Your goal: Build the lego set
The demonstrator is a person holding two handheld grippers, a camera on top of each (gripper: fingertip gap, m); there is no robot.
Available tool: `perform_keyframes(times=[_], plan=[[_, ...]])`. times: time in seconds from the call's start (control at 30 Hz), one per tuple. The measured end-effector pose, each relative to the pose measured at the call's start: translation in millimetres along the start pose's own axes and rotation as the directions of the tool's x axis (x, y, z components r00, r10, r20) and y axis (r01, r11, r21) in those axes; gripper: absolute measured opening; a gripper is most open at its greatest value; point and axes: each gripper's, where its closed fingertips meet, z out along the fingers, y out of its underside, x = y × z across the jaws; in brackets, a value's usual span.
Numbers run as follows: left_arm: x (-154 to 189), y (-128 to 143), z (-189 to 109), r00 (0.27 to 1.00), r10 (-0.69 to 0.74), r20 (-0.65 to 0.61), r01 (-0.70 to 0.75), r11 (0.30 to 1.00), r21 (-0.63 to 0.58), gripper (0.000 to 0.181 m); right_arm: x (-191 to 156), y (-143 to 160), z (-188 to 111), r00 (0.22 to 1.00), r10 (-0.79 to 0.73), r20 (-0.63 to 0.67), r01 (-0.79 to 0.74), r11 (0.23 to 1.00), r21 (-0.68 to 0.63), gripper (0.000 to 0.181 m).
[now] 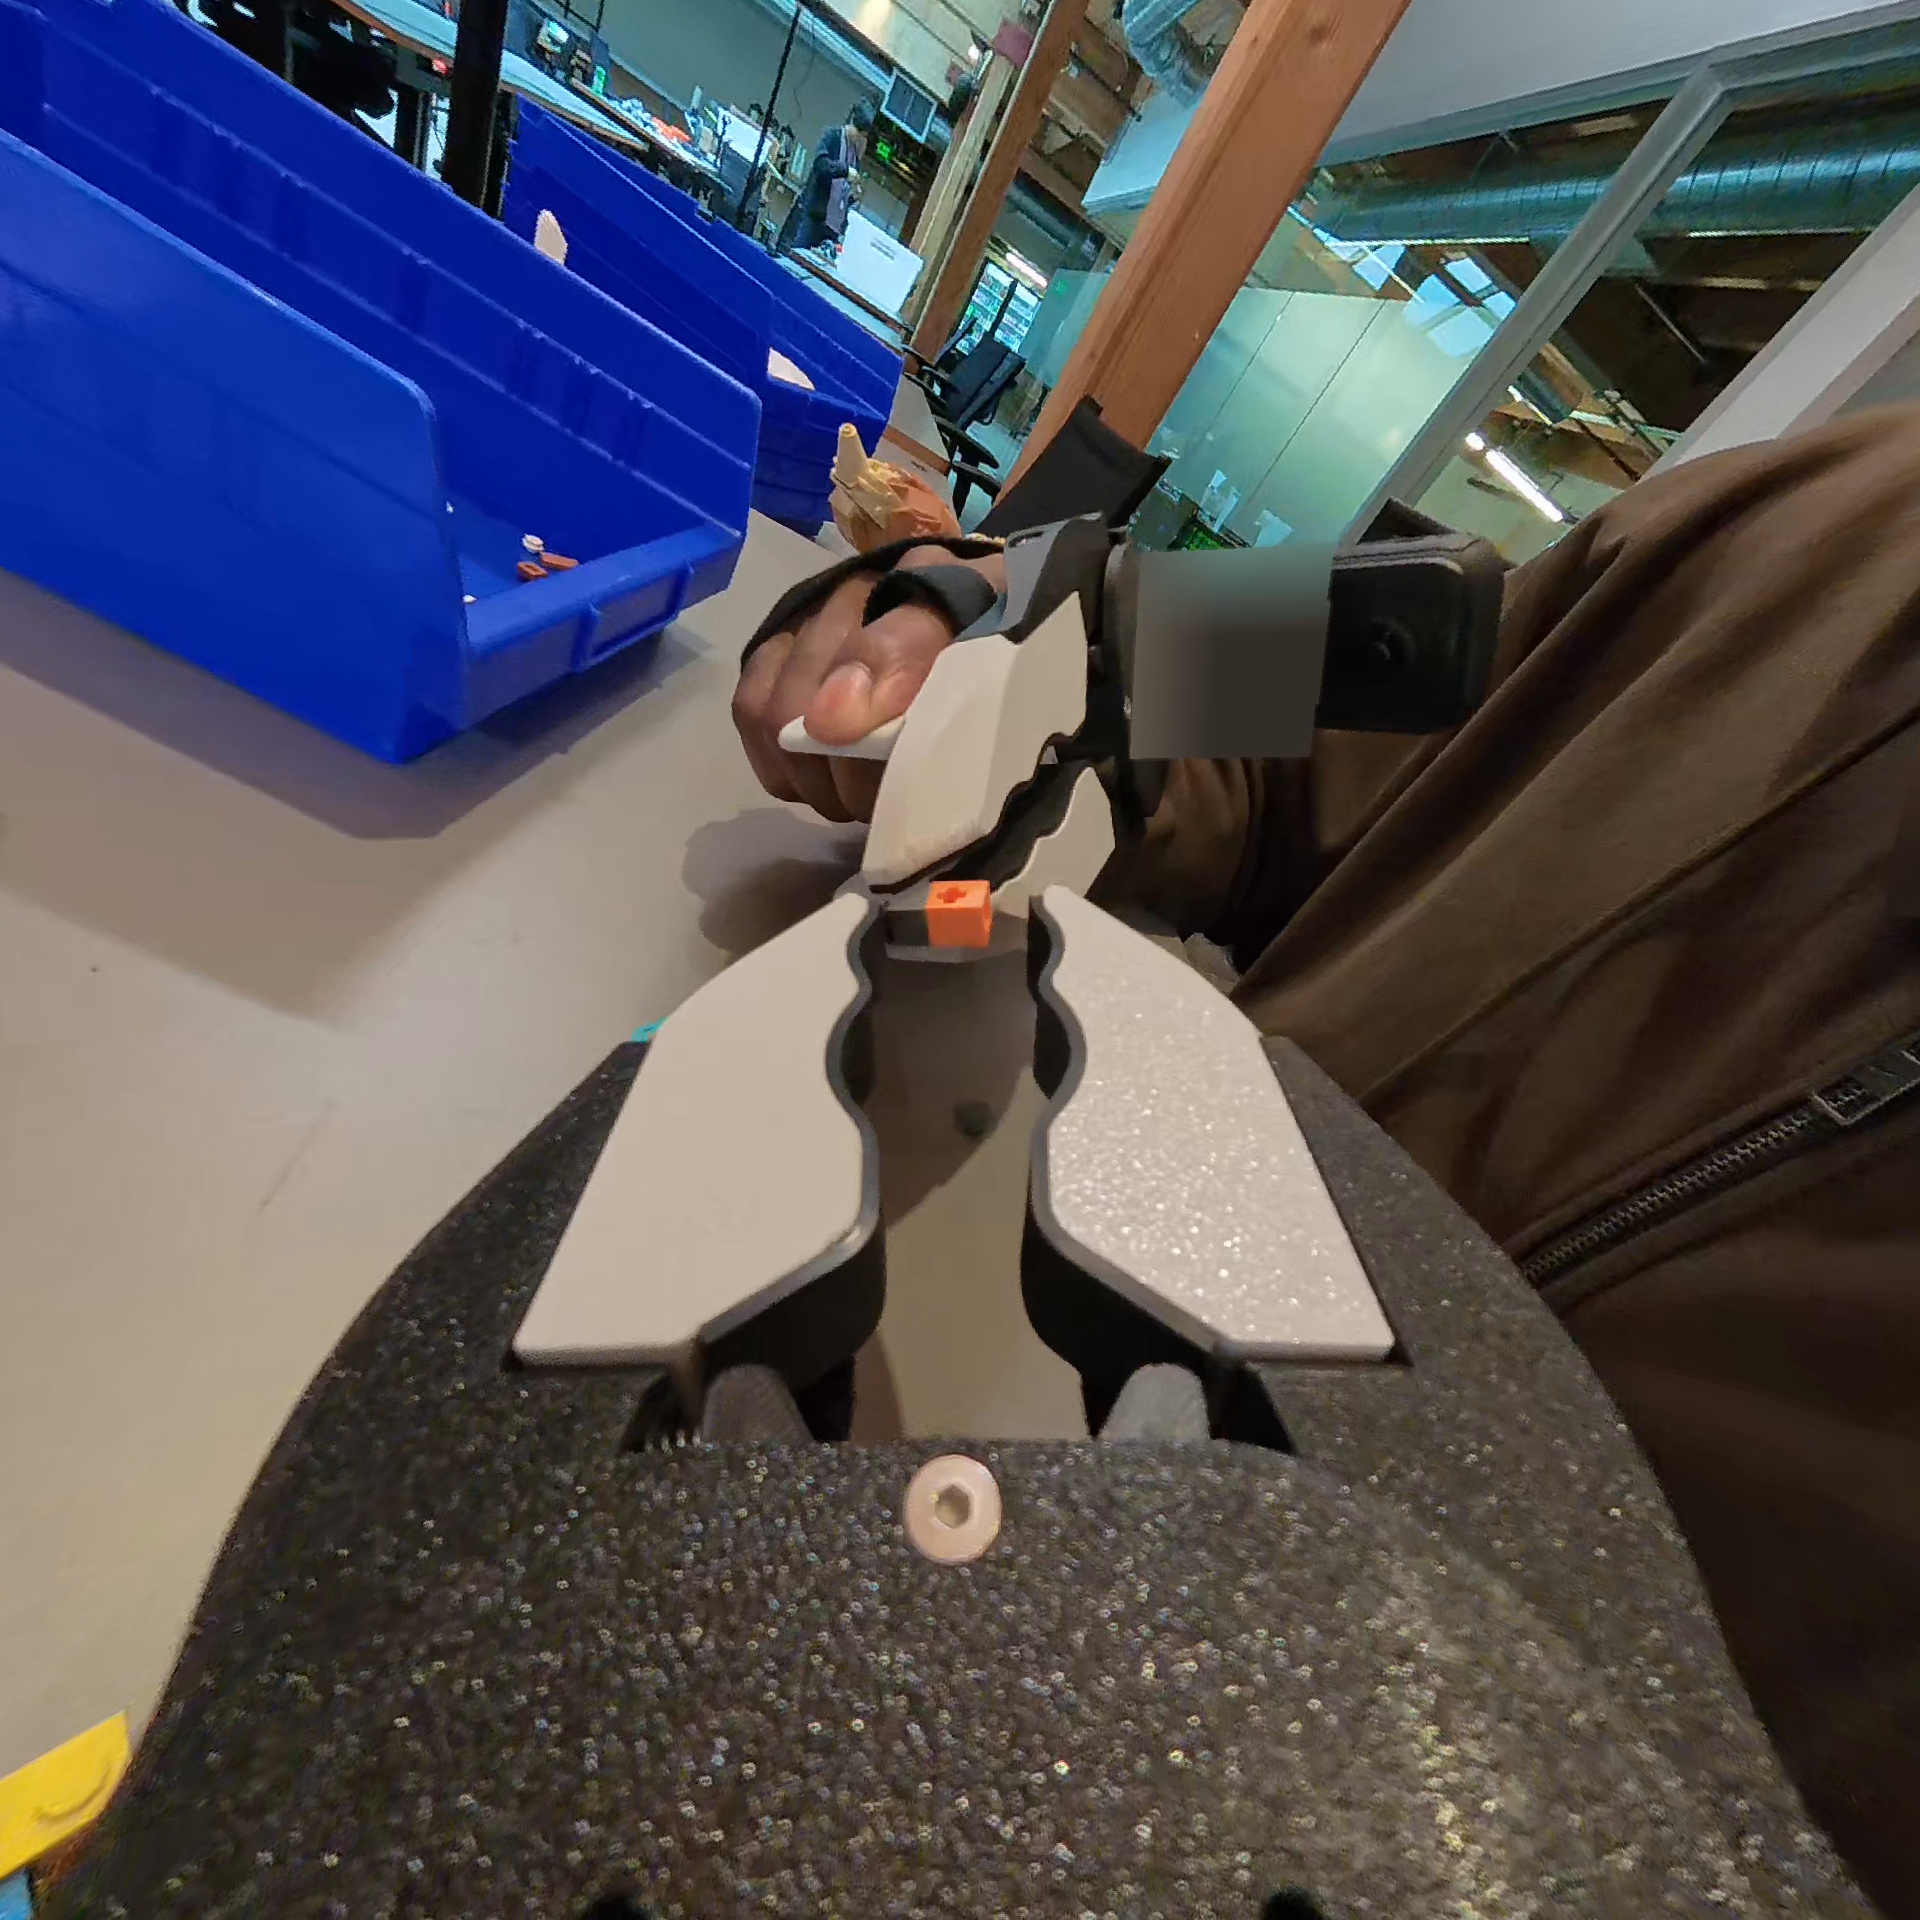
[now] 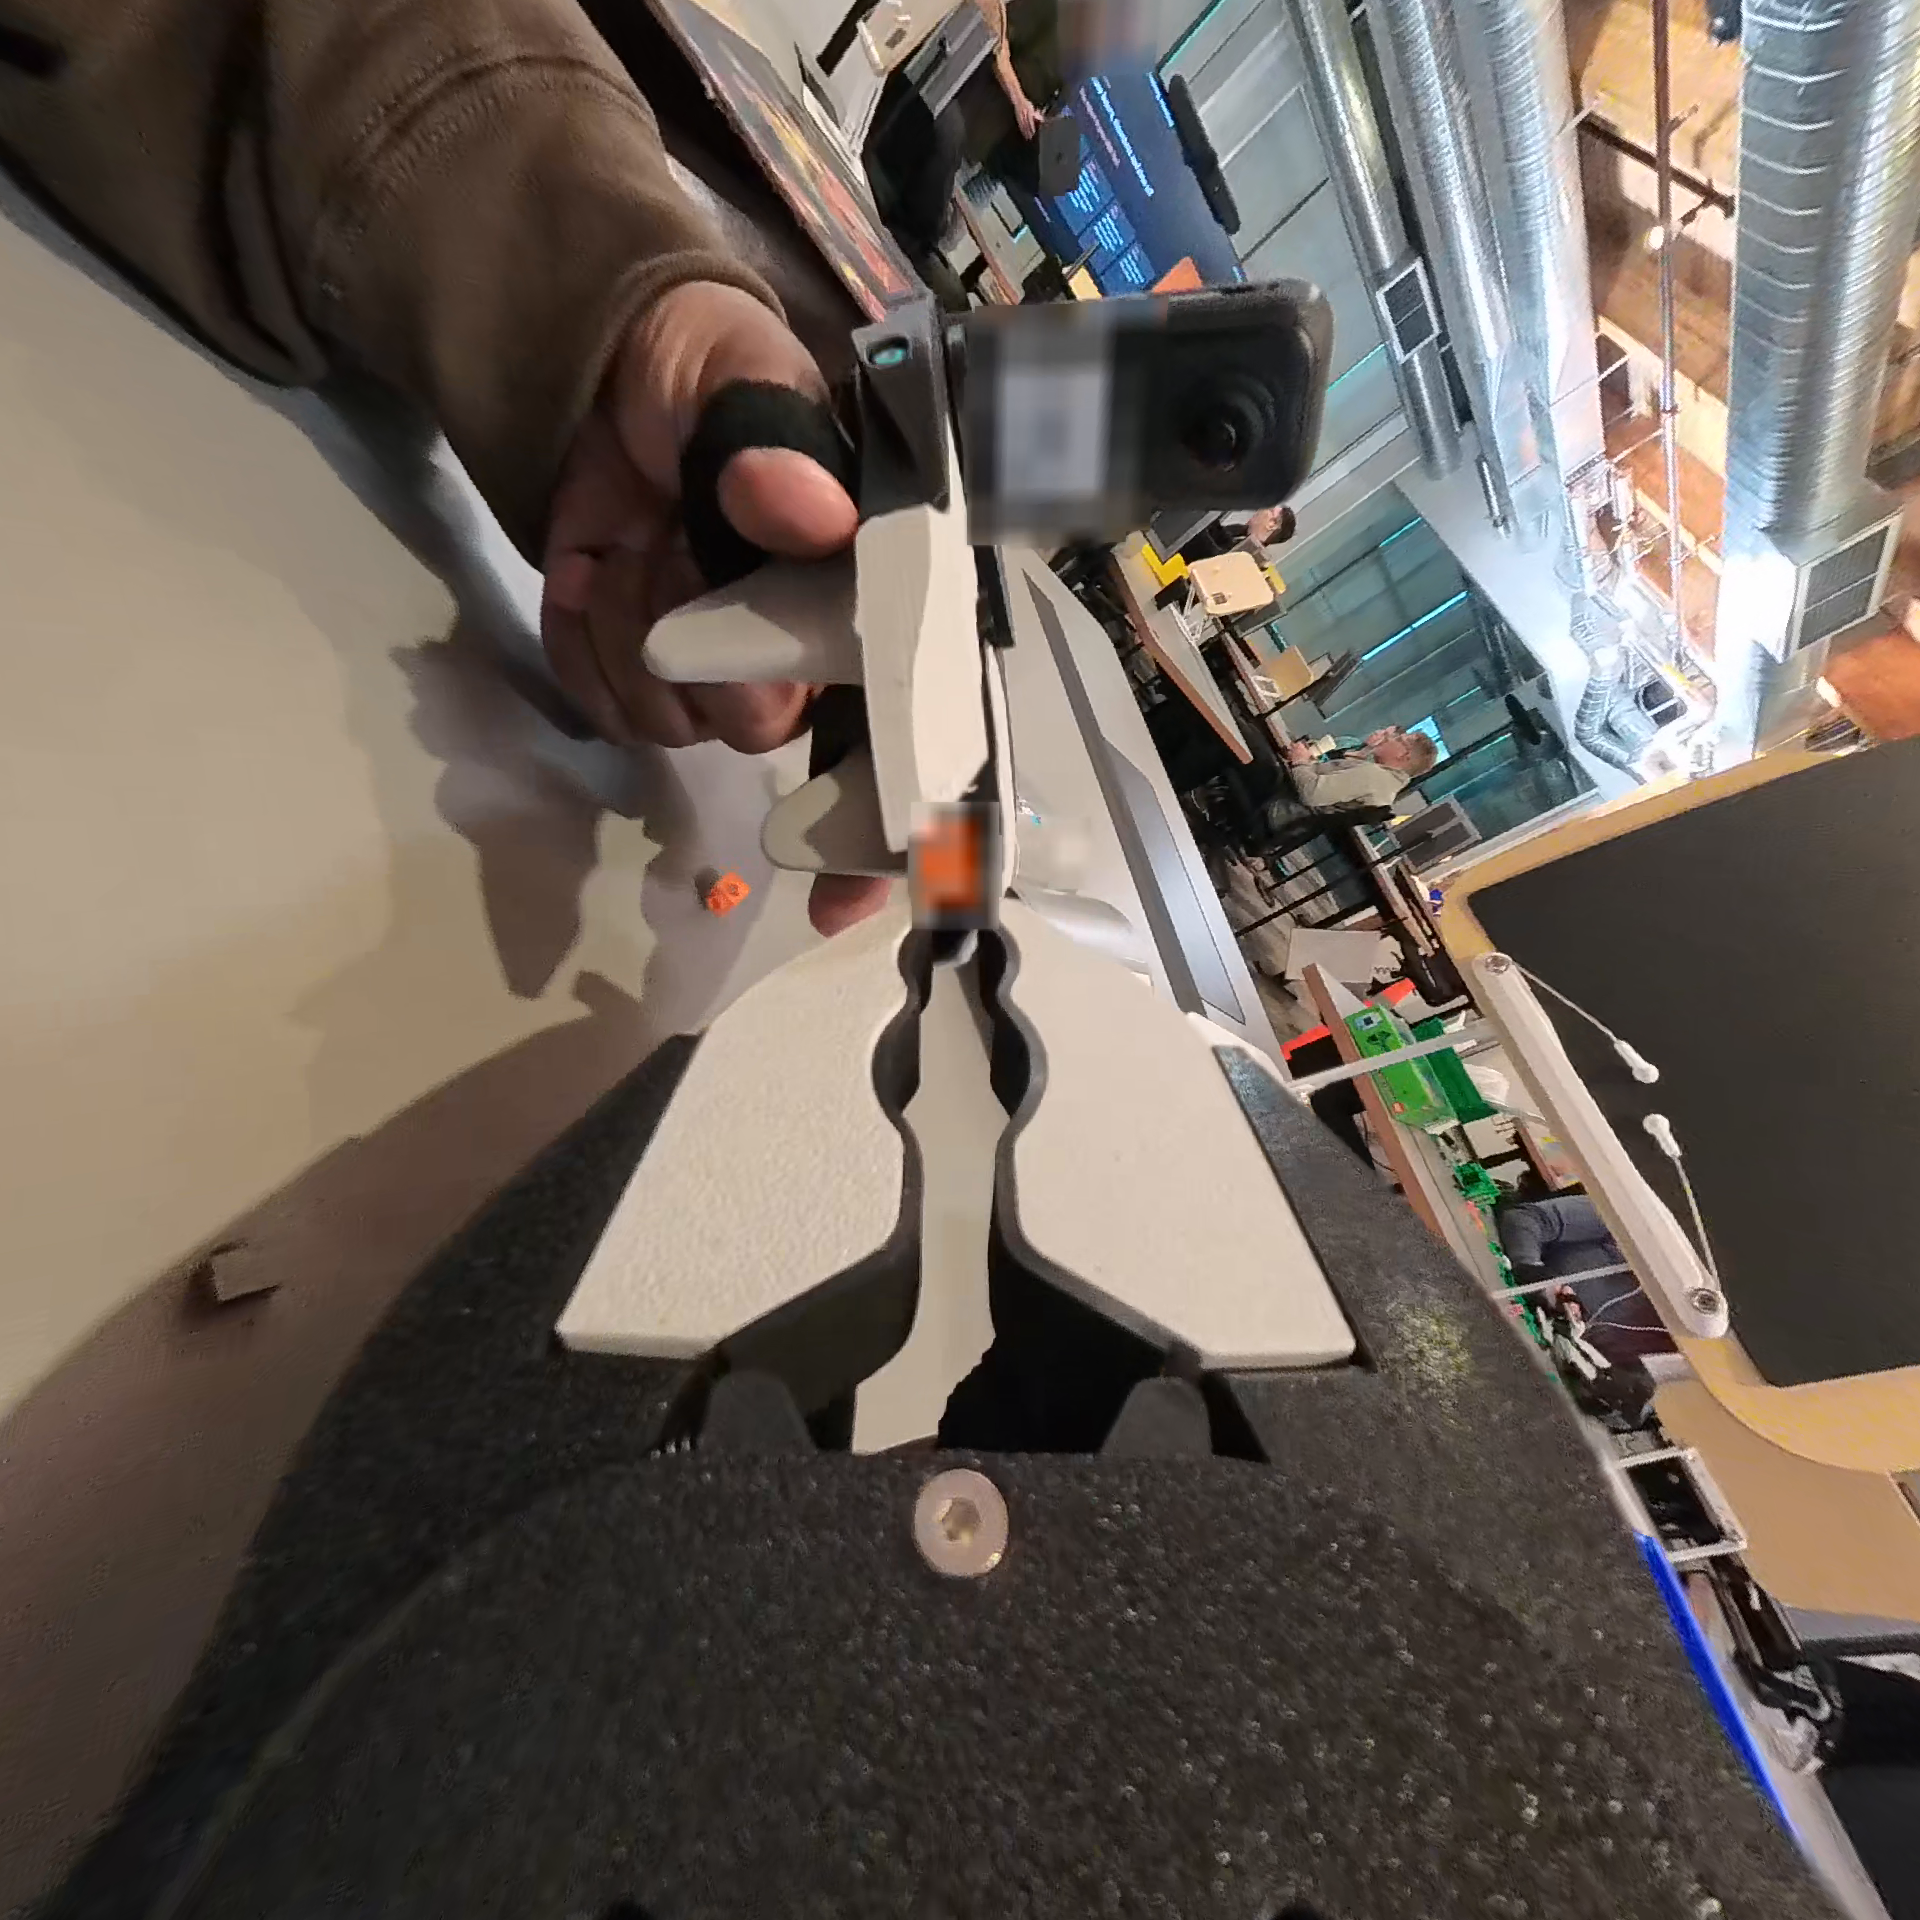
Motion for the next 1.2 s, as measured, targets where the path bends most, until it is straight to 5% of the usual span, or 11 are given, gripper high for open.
perform_keyframes(times=[0.77,0.9,1.03,1.2], plan=[[10,-1,-1,0.995,-0.03,-0.097,0.033,0.999,0.033,0.02,-3,-11,-2,0.996,0.078,0.051,-0.082,0.994,0.074,0.008],[1,-2,-8,0.972,0.225,0.071,-0.222,0.974,-0.046,0.03,-11,-2,-2,0.971,0.174,0.164,-0.176,0.984,-0.004,0.008],[-2,0,-14,0.813,0.554,0.177,-0.523,0.83,-0.196,0.026,-20,10,0,0.933,0.266,0.242,-0.246,0.963,-0.11,0.008],[-6,18,-8,0.658,0.737,0.154,-0.655,0.662,-0.364,0.016,-32,17,3,0.913,0.288,0.289,-0.239,0.952,-0.192,0.008]])
